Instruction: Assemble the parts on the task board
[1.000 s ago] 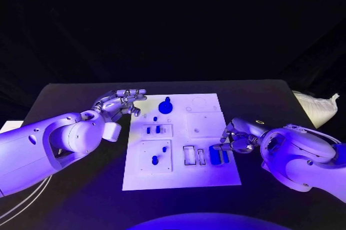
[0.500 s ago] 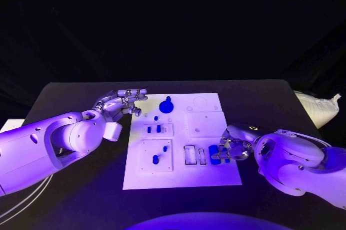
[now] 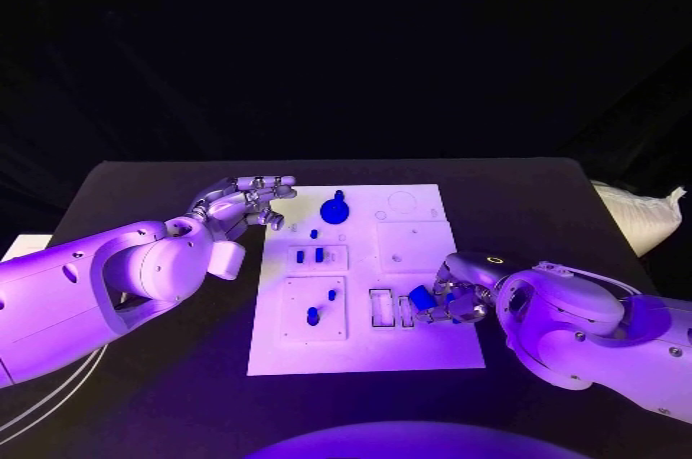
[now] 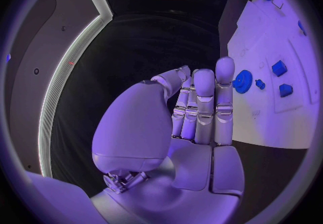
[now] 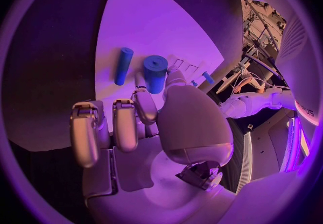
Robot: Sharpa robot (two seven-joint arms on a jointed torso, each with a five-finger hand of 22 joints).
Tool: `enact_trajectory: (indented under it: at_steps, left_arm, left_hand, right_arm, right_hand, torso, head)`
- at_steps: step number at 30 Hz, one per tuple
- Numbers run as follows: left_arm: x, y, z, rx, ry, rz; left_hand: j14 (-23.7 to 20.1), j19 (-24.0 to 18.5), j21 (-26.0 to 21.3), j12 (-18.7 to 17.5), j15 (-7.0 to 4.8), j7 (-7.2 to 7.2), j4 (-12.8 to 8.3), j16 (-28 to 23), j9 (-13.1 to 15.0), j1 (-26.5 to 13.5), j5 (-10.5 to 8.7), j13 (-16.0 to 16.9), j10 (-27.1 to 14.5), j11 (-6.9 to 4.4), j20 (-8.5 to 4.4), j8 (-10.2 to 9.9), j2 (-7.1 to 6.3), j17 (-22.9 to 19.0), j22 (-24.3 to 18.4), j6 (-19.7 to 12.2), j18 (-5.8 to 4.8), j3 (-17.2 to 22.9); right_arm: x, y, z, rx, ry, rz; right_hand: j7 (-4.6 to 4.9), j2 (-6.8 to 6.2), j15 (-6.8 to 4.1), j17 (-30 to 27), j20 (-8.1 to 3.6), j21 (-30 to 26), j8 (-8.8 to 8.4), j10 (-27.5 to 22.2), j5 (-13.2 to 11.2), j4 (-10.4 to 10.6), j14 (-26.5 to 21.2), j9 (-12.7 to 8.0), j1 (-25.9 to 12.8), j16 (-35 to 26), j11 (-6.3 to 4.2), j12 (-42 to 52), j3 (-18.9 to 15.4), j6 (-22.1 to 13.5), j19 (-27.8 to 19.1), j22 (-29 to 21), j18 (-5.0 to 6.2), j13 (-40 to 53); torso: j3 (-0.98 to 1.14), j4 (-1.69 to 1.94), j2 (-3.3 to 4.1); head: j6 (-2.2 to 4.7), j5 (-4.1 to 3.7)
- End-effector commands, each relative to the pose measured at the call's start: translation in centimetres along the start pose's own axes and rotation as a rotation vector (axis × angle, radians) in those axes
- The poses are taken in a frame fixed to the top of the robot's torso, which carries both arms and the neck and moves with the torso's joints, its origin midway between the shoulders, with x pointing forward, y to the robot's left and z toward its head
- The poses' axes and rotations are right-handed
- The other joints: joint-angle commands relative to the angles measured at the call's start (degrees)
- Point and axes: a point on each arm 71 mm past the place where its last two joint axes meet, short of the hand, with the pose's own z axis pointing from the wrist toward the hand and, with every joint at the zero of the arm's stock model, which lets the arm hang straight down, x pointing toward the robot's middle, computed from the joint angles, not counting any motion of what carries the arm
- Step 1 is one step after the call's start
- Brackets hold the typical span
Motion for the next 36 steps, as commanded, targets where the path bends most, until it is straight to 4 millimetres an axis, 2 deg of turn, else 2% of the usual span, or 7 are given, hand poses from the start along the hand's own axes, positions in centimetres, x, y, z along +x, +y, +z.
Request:
enact_trajectory:
  at_steps: [1, 7, 12, 16, 19, 28, 36]
  left_arm:
    - [0.3, 0.0, 0.0, 0.003, 0.025, -0.004]
    - [0.2, 0.0, 0.0, 0.003, 0.025, -0.004]
    - [0.2, 0.0, 0.0, 0.003, 0.025, -0.004]
    - [0.3, 0.0, 0.0, 0.002, 0.026, -0.004]
    - [0.2, 0.0, 0.0, 0.002, 0.026, -0.004]
    - [0.2, 0.1, 0.0, 0.001, 0.027, -0.005]
    - [0.2, 0.2, 0.0, -0.001, 0.027, -0.006]
  left_hand:
    - [-0.4, -0.5, -0.4, 0.3, 0.11, 0.29, -0.1, -0.4, -0.1, 0.0, -0.03, 0.1, -0.5, 0.05, -0.07, 0.3, 0.5, -0.1, -0.1, -0.1, 0.98, -0.4]
    - [-0.4, -0.5, -0.4, 0.3, 0.11, 0.3, -0.1, -0.4, -0.1, 0.0, -0.03, 0.1, -0.5, 0.05, -0.07, 0.3, 0.5, -0.1, -0.1, -0.1, 0.98, -0.4]
    - [-0.4, -0.5, -0.4, 0.3, 0.11, 0.3, -0.1, -0.4, -0.1, 0.0, -0.03, 0.1, -0.5, 0.05, -0.07, 0.3, 0.5, -0.1, -0.1, -0.1, 0.98, -0.4]
    - [-0.4, -0.5, -0.4, 0.3, 0.11, 0.3, -0.1, -0.4, -0.1, 0.0, -0.03, 0.1, -0.5, 0.05, -0.07, 0.3, 0.5, -0.1, -0.1, -0.1, 0.98, -0.4]
    - [-0.4, -0.5, -0.4, 0.3, 0.11, 0.3, -0.1, -0.4, -0.1, 0.0, -0.03, 0.1, -0.5, 0.05, -0.07, 0.3, 0.5, -0.1, -0.1, -0.1, 0.98, -0.4]
    - [-0.4, -0.5, -0.4, 0.3, 0.11, 0.3, -0.1, -0.4, -0.1, 0.0, -0.03, 0.1, -0.5, 0.05, -0.07, 0.3, 0.5, -0.1, -0.1, -0.1, 0.98, -0.4]
    - [-0.4, -0.5, -0.4, 0.3, 0.11, 0.3, -0.1, -0.4, -0.1, 0.0, -0.03, 0.1, -0.5, 0.05, -0.07, 0.3, 0.5, -0.1, -0.1, -0.1, 0.98, -0.4]
  right_arm:
    - [0.5, 0.0, 0.4, 0.009, 0.005, -0.021]
    - [1.0, 0.1, 0.8, 0.01, 0.028, -0.019]
    - [1.2, 0.0, 1.0, 0.015, 0.033, -0.017]
    - [1.0, -0.1, 0.9, 0.023, 0.011, 0.004]
    - [0.6, -0.1, 0.6, 0.019, -0.028, 0.07]
    - [-1.1, 0.9, -0.5, -0.027, -0.132, 0.243]
    - [-1.1, 1.5, -0.7, -0.035, -0.074, 0.305]
  right_hand:
    - [-0.07, 0.8, -0.47, 2.3, -0.31, 0.3, 0.1, 0.1, 0.1, -0.1, 3.8, -0.1, 0.0, 0.3, -0.29, 0.0, -0.3, -0.4, 3.9, 12.2, -0.82, 0.1]
    - [-0.16, 1.99, -0.54, 2.3, -0.36, 0.3, 0.79, 0.0, 1.3, -0.3, 3.8, 1.0, 1.3, 0.4, -0.38, 0.0, -0.3, -0.6, 4.0, 12.2, -0.82, 0.6]
    - [-0.2, 3.06, -0.6, 2.4, -0.42, 0.3, 1.44, 0.0, 4.0, -0.7, 3.8, 2.2, 3.6, 0.4, -0.44, -0.1, -0.1, -1.1, 4.0, 12.2, -0.83, 1.2]
    - [-0.34, 4.42, -0.72, 2.5, -0.51, 0.3, 2.01, 0.1, 6.1, -1.4, 3.8, 3.1, 6.4, 0.5, -0.6, -0.1, 1.0, -1.0, 4.0, 12.3, -0.84, 1.5]
    - [-0.5, 5.03, -0.86, 2.4, -0.63, 0.3, 2.42, 0.3, 9.0, -1.4, 3.8, 3.9, 7.6, 0.5, -0.76, 0.2, 1.4, -1.1, 4.1, 12.3, -0.86, 2.0]
    - [-0.61, 5.1, -0.98, 2.3, -0.78, 0.2, 2.78, 0.3, 15.0, -0.9, 3.7, 5.2, 8.8, 0.4, -0.89, -0.5, 1.8, -1.7, 4.0, 12.2, -0.83, 2.2]
    - [-0.66, 5.31, -1.01, 2.1, -0.81, 0.2, 2.81, 0.2, 16.1, -0.6, 3.7, 5.5, 9.1, 0.3, -0.94, -1.1, 2.0, -1.7, 4.0, 12.2, -0.82, 2.0]
  torso:
    - [0.02, 0.08, 0.01]
    - [0.02, 0.02, -0.01]
    - [-0.02, -0.08, -0.05]
    - [-0.01, -0.05, -0.06]
    - [0.05, -0.05, -0.12]
    - [-0.01, 0.1, -0.11]
    - [-0.02, 0.11, -0.04]
  head:
    - [-0.1, 0.05]
    - [-0.18, 0.23]
    - [-0.2, 0.2]
    - [-0.17, 0.13]
    - [-0.09, 0.18]
    - [0.12, -0.04]
    - [0.08, 0.12]
